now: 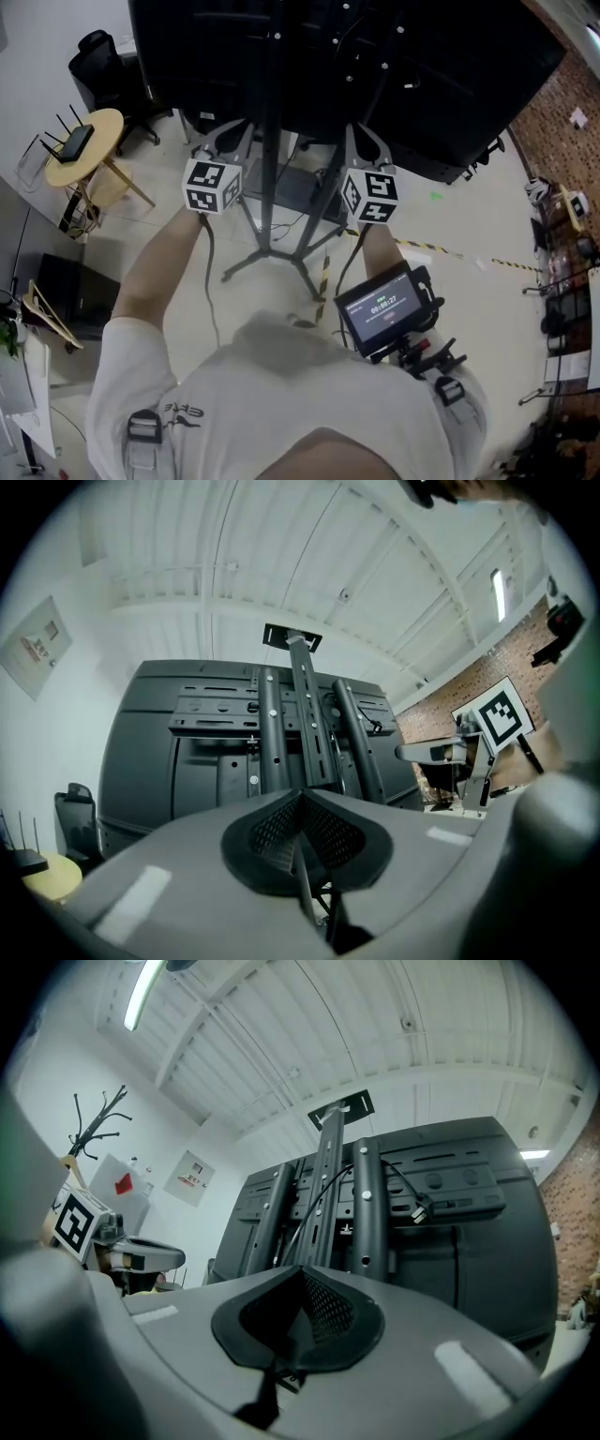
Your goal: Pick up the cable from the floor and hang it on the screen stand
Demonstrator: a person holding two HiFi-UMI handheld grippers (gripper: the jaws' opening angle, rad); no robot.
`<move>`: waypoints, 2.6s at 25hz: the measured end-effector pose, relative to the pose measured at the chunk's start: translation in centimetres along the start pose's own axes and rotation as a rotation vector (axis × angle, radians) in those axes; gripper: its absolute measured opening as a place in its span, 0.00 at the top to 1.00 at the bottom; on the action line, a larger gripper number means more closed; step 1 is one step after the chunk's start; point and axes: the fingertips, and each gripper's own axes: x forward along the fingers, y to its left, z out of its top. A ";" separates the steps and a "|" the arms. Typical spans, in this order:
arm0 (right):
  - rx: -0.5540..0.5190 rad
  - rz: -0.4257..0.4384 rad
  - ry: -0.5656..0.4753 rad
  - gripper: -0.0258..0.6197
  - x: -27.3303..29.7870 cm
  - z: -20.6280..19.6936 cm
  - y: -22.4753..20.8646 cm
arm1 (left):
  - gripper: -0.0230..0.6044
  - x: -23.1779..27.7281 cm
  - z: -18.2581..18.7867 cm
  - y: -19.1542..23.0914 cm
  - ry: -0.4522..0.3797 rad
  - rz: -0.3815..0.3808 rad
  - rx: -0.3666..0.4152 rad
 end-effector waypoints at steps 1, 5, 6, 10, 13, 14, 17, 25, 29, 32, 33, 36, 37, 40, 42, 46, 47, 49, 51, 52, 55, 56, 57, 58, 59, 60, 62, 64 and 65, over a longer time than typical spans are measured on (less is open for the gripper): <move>0.003 0.007 0.004 0.94 -0.1 -0.3 0.8 | 0.96 -0.6 0.0 0.1 -0.006 0.007 -0.002; 0.017 0.041 0.025 0.94 -0.4 -1.3 3.5 | 0.96 -3.1 -0.4 0.3 -0.006 0.035 -0.013; 0.021 0.054 0.029 0.94 -0.5 -1.6 4.0 | 0.96 -3.6 -0.6 0.3 -0.003 0.045 -0.015; 0.032 0.124 0.032 0.94 -0.7 -2.1 6.3 | 0.96 -6.1 -0.8 0.9 0.008 0.115 -0.019; 0.051 0.187 0.024 0.94 -0.2 -2.1 7.0 | 0.96 -7.2 -0.6 1.6 0.018 0.187 -0.018; 0.056 0.208 0.019 0.94 -0.2 -2.1 7.1 | 0.96 -7.5 -0.5 1.7 0.019 0.212 -0.016; 0.067 0.279 0.004 0.94 -1.2 -2.1 7.8 | 0.96 -9.3 -0.2 1.0 0.014 0.287 -0.006; 0.118 0.487 -0.021 0.94 -9.0 -3.4 5.9 | 0.96 -13.5 0.3 -9.8 -0.002 0.472 0.029; 0.144 0.587 0.004 0.94 -12.4 -4.7 8.6 | 0.96 -17.7 0.1 -12.7 0.014 0.555 0.035; 0.165 0.654 0.030 0.94 -13.7 -5.1 10.8 | 0.96 -20.3 0.2 -13.6 0.039 0.616 0.036; 0.173 0.679 0.035 0.94 -14.1 -5.2 11.4 | 0.96 -21.0 0.2 -13.9 0.046 0.637 0.037; 0.191 0.749 0.038 0.94 -15.5 -5.0 13.7 | 0.96 -23.6 0.2 -14.6 0.063 0.698 0.040; 0.195 0.770 0.036 0.94 -16.0 -4.8 14.3 | 0.96 -24.4 0.3 -14.8 0.066 0.714 0.041; 0.197 0.821 0.036 0.94 -17.4 -4.3 16.0 | 0.96 -26.5 0.5 -15.5 0.076 0.758 0.043; 0.198 0.849 0.042 0.94 -18.3 -4.1 17.2 | 0.96 -27.9 0.6 -15.9 0.084 0.781 0.044; 0.202 0.878 0.047 0.94 -19.1 -3.5 18.4 | 0.96 -29.1 0.9 -16.5 0.093 0.803 0.050; 0.202 0.882 0.047 0.94 -19.1 -3.4 18.5 | 0.96 -29.2 1.0 -16.5 0.095 0.808 0.050; 0.202 0.882 0.048 0.94 -18.9 -3.3 18.5 | 0.96 -29.2 1.0 -16.5 0.098 0.815 0.049; 0.200 0.870 0.056 0.94 -19.3 -3.4 18.9 | 0.96 -30.0 0.8 -16.7 0.101 0.810 0.045; 0.197 0.862 0.060 0.94 -20.2 -3.3 19.7 | 0.96 -31.2 0.8 -16.9 0.101 0.804 0.042; 0.175 0.843 0.071 0.94 -23.7 -2.4 22.8 | 0.96 -35.5 1.1 -17.4 0.093 0.780 0.025; 0.170 0.837 0.075 0.94 -24.6 -2.2 23.4 | 0.96 -36.5 1.2 -17.6 0.092 0.773 0.018; 0.167 0.833 0.081 0.94 -25.3 -2.2 23.8 | 0.96 -37.2 1.2 -17.9 0.092 0.768 0.012; 0.165 0.830 0.088 0.94 -26.0 -2.3 24.2 | 0.96 -37.8 1.1 -18.2 0.093 0.764 0.005; 0.164 0.829 0.095 0.94 -26.6 -2.3 24.6 | 0.96 -38.5 1.1 -18.4 0.093 0.762 -0.001; 0.163 0.831 0.099 0.94 -27.3 -2.4 25.0 | 0.96 -39.1 1.1 -18.7 0.093 0.761 -0.006; 0.161 0.840 0.100 0.94 -28.4 -2.2 25.8 | 0.96 -40.1 1.3 -19.1 0.092 0.760 -0.006; 0.160 0.857 0.092 0.94 -29.3 -1.7 26.6 | 0.96 -41.0 1.5 -19.4 0.091 0.764 0.005; 0.159 0.866 0.089 0.94 -29.7 -1.5 27.0 | 0.96 -41.4 1.7 -19.6 0.090 0.768 0.008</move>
